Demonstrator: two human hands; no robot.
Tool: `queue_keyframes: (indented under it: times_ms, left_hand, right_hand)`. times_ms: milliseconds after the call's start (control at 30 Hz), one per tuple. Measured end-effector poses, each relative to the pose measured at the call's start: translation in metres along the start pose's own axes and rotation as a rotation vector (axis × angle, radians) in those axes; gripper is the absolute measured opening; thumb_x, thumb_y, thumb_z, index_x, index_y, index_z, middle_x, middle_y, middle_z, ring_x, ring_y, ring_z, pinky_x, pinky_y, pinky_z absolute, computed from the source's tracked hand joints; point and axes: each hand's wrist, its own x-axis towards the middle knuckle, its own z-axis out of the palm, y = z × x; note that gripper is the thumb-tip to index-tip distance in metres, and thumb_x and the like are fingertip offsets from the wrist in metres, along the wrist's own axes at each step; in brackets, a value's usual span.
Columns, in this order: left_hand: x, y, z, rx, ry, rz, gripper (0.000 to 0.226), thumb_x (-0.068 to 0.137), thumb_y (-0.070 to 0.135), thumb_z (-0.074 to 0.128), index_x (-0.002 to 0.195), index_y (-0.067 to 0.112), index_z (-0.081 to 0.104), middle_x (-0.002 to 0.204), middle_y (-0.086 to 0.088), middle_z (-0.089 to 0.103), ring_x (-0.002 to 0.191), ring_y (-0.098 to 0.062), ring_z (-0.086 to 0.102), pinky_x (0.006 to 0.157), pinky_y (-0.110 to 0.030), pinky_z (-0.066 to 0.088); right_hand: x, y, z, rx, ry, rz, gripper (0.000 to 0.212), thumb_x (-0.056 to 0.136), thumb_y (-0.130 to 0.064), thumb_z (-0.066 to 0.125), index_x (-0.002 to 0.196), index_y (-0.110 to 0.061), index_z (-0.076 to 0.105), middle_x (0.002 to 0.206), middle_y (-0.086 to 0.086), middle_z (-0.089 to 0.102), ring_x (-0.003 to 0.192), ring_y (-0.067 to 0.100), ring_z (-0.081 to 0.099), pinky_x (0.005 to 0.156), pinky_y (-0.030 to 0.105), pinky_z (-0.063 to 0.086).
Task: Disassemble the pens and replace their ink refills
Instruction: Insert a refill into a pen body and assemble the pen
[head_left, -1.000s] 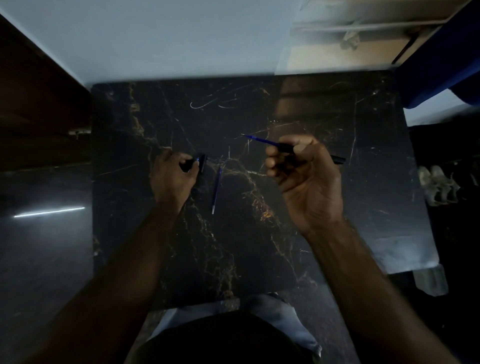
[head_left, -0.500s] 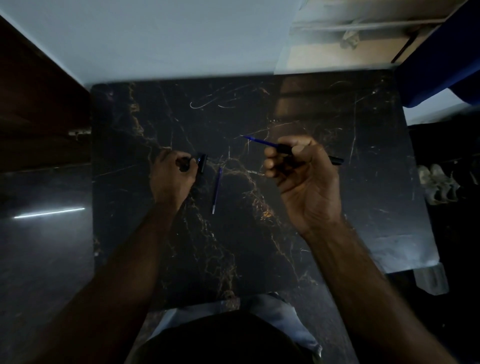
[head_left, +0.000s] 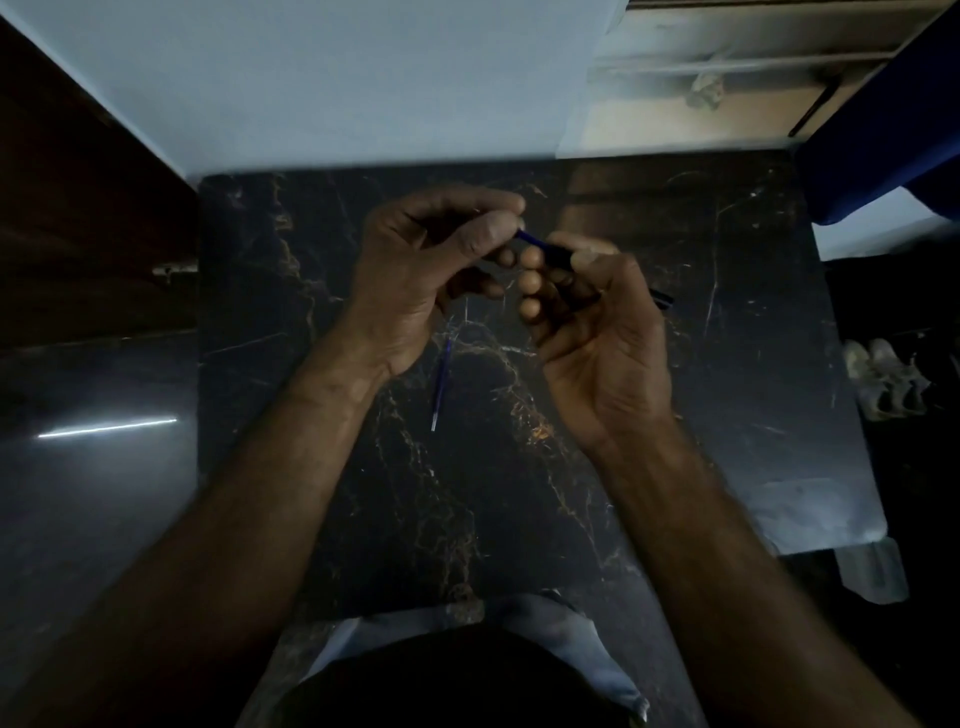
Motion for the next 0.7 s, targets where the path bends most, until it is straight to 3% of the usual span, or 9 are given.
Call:
queue_keyframes:
  times_ms: [133, 267, 300, 367, 433, 500, 567, 700]
  left_hand:
    - [-0.005, -0.002, -0.002, -0.18, 0.259, -0.017, 0.019, 0.103, 0.003, 0.066, 0.1, 0.015, 0.079, 0.087, 0.003, 0.08, 0.074, -0.006, 0.074, 0.059, -0.019, 0.057]
    - [0.004, 0.015, -0.063, -0.38, 0.535, 0.08, 0.006, 0.101, 0.009, 0.074, 0.102, 0.015, 0.074, 0.09, 0.001, 0.08, 0.078, -0.009, 0.076, 0.067, -0.023, 0.059]
    - [0.008, 0.016, -0.085, -0.288, 0.581, 0.121, 0.008, 0.097, 0.011, 0.078, 0.102, 0.014, 0.073, 0.09, 0.001, 0.08, 0.079, -0.01, 0.076, 0.069, -0.025, 0.06]
    - [0.011, 0.005, -0.121, 0.12, 0.598, 0.112, 0.013, 0.093, 0.012, 0.082, 0.102, 0.011, 0.073, 0.083, 0.005, 0.08, 0.074, -0.008, 0.074, 0.07, -0.026, 0.06]
    - [0.011, -0.026, -0.145, 0.528, 0.471, -0.076, 0.008, 0.094, 0.009, 0.081, 0.101, 0.009, 0.076, 0.084, 0.003, 0.081, 0.07, -0.001, 0.073, 0.07, -0.024, 0.06]
    - [0.009, -0.065, -0.163, 0.664, 0.336, -0.331, 0.006, 0.094, 0.006, 0.081, 0.098, 0.005, 0.076, 0.098, -0.021, 0.078, 0.071, -0.007, 0.075, 0.068, -0.027, 0.063]
    - [0.007, -0.096, -0.176, 0.731, 0.277, -0.481, 0.014, 0.095, 0.007, 0.081, 0.104, -0.002, 0.075, 0.104, -0.032, 0.075, 0.064, -0.006, 0.075, 0.061, -0.021, 0.063]
    - [0.009, -0.131, -0.183, 0.822, 0.357, -0.443, 0.013, 0.096, 0.014, 0.082, 0.101, 0.005, 0.074, 0.096, -0.026, 0.076, 0.049, 0.002, 0.068, 0.051, -0.018, 0.061]
  right_hand:
    - [-0.001, 0.0, -0.003, -0.009, -0.002, -0.001, 0.019, 0.099, -0.01, 0.052, 0.107, -0.002, 0.066, 0.096, 0.016, 0.074, 0.079, 0.02, 0.071, 0.069, 0.027, 0.058]
    - [-0.009, -0.001, -0.015, -0.049, 0.008, -0.005, 0.018, 0.098, -0.01, 0.052, 0.105, -0.001, 0.066, 0.097, 0.016, 0.074, 0.08, 0.02, 0.07, 0.069, 0.027, 0.057]
    - [-0.011, -0.002, -0.019, -0.055, 0.011, -0.003, 0.018, 0.099, -0.01, 0.051, 0.106, -0.001, 0.065, 0.098, 0.015, 0.074, 0.08, 0.02, 0.07, 0.069, 0.028, 0.057]
    - [-0.015, -0.003, -0.026, -0.058, 0.025, 0.005, 0.017, 0.099, -0.01, 0.051, 0.104, -0.002, 0.066, 0.097, 0.015, 0.073, 0.08, 0.02, 0.069, 0.07, 0.028, 0.057]
    - [-0.019, -0.003, -0.03, -0.067, 0.042, 0.014, 0.017, 0.099, -0.01, 0.051, 0.102, -0.003, 0.067, 0.097, 0.015, 0.073, 0.08, 0.02, 0.069, 0.07, 0.028, 0.057]
    - [-0.021, -0.003, -0.031, -0.082, 0.045, 0.025, 0.018, 0.098, -0.01, 0.052, 0.1, -0.004, 0.068, 0.096, 0.015, 0.074, 0.079, 0.02, 0.069, 0.069, 0.028, 0.057]
    - [-0.021, -0.002, -0.032, -0.098, 0.038, 0.026, 0.018, 0.097, -0.011, 0.052, 0.099, -0.004, 0.069, 0.097, 0.016, 0.073, 0.079, 0.02, 0.069, 0.069, 0.028, 0.057]
    - [-0.022, -0.001, -0.035, -0.121, 0.031, 0.026, 0.018, 0.096, -0.01, 0.053, 0.098, -0.004, 0.07, 0.097, 0.017, 0.073, 0.078, 0.021, 0.069, 0.068, 0.029, 0.056]
